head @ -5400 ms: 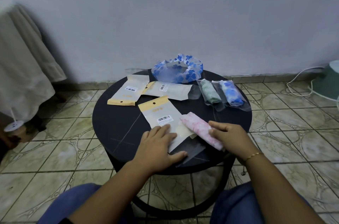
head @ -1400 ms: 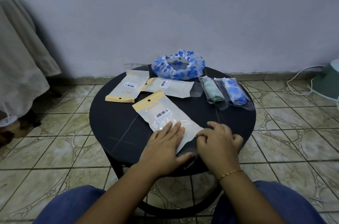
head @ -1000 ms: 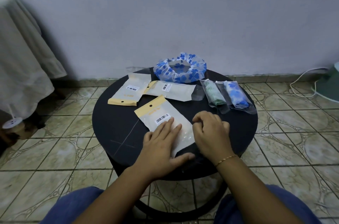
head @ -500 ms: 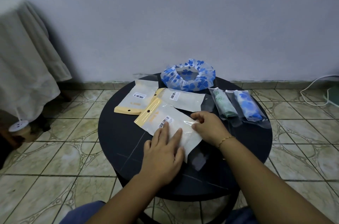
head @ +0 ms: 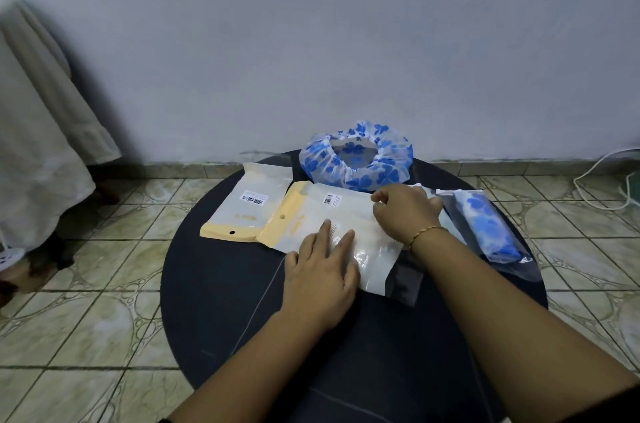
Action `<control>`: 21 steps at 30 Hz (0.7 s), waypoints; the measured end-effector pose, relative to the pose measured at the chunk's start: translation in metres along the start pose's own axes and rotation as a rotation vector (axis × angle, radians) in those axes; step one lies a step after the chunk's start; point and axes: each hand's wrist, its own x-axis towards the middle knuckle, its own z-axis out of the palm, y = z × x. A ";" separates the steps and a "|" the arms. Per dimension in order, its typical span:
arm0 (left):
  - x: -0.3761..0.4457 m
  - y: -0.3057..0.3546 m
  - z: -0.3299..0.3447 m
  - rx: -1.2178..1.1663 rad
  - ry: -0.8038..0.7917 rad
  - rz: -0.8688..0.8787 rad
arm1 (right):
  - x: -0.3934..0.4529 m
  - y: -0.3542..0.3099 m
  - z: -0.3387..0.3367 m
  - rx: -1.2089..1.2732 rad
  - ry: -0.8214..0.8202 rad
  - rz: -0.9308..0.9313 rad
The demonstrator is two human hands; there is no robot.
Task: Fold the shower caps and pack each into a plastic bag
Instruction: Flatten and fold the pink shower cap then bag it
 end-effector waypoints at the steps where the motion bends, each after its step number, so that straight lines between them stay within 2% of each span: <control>1: 0.005 -0.002 0.001 -0.001 0.015 -0.006 | 0.006 -0.001 0.000 -0.025 0.041 -0.010; 4: 0.017 -0.007 0.004 -0.015 0.016 -0.038 | 0.025 -0.005 0.004 -0.124 0.148 -0.055; 7: 0.030 -0.011 0.008 0.009 -0.020 -0.034 | 0.047 -0.007 0.012 -0.263 0.172 -0.131; 16: 0.050 -0.010 0.021 -0.020 -0.070 -0.086 | 0.094 -0.005 0.029 -0.555 -0.147 -0.232; 21: 0.065 -0.011 0.020 -0.011 -0.100 -0.128 | 0.099 -0.003 0.033 -0.491 -0.081 -0.206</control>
